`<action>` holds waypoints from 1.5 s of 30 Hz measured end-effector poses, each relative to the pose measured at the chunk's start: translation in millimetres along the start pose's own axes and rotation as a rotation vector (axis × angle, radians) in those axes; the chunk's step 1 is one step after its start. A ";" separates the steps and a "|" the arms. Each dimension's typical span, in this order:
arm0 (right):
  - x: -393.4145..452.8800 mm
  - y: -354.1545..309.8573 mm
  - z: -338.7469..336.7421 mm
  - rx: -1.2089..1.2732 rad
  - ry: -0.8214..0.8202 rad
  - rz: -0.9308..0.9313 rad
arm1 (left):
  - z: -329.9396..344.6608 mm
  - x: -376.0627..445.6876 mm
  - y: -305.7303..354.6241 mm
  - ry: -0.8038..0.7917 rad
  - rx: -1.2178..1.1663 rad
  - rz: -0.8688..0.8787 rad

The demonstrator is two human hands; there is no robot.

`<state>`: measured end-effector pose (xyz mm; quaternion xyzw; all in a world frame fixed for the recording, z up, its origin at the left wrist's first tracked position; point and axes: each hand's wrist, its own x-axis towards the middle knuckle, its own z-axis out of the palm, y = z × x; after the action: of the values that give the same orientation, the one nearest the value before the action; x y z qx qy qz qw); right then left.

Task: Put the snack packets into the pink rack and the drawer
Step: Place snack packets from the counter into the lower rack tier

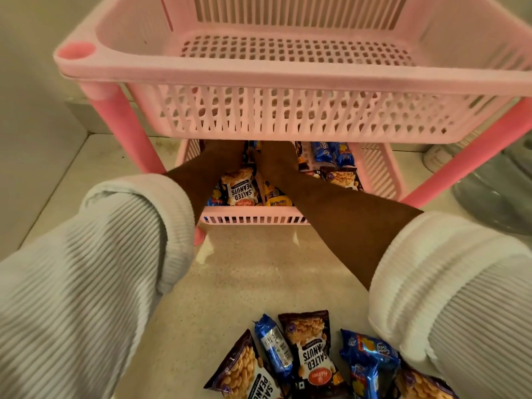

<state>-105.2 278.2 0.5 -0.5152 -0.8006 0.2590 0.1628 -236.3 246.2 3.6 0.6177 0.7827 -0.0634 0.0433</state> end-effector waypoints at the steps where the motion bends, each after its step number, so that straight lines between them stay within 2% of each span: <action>1: -1.3 -0.8 0.7 0.037 0.018 -0.005 | -0.4 -2.3 1.8 -0.008 -0.021 -0.008; 8: -4.4 7.7 -4.8 -0.186 0.045 -0.200 | 3.4 -14.5 1.1 0.032 -0.294 -0.047; 11: -5.7 9.5 -12.0 -0.371 -0.091 -0.351 | 3.2 -12.6 2.5 0.048 -0.331 -0.055; 13: -4.8 6.0 -14.3 -0.454 -0.194 -0.388 | 3.6 -9.9 1.3 0.061 -0.236 -0.065; 15: -5.4 2.2 -16.8 -0.485 -0.246 -0.379 | 6.0 -6.9 -1.6 -0.007 -0.160 -0.065; 17: -6.6 2.2 -18.3 -0.498 -0.276 -0.358 | 7.9 -4.4 -2.5 -0.077 -0.199 -0.060; 19: -10.5 2.3 -19.6 -0.521 -0.313 -0.298 | 8.3 -1.8 -3.9 -0.091 -0.201 -0.043; 22: -15.6 -1.4 -17.4 -0.507 -0.373 -0.220 | 8.9 -2.2 -7.0 -0.129 -0.075 -0.042; 27: -23.3 -18.2 -10.0 -0.456 -0.438 -0.083 | 14.9 -3.2 -7.1 -0.079 -0.062 -0.039; 32: -25.2 -25.2 -7.9 -0.403 -0.390 0.028 | 11.9 0.2 -8.0 -0.139 -0.069 -0.040; 39: -36.6 -25.4 -14.7 -0.382 -0.338 -0.027 | -0.1 -12.9 -2.9 -0.067 -0.062 0.027; 45: -64.3 -15.4 -33.8 -0.293 -0.167 -0.032 | -19.3 -51.4 11.4 0.008 -0.321 0.070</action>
<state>-72.0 223.0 37.3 -0.4973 -0.8487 0.1786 0.0229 -213.0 202.3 29.6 0.6299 0.7610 0.0663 0.1406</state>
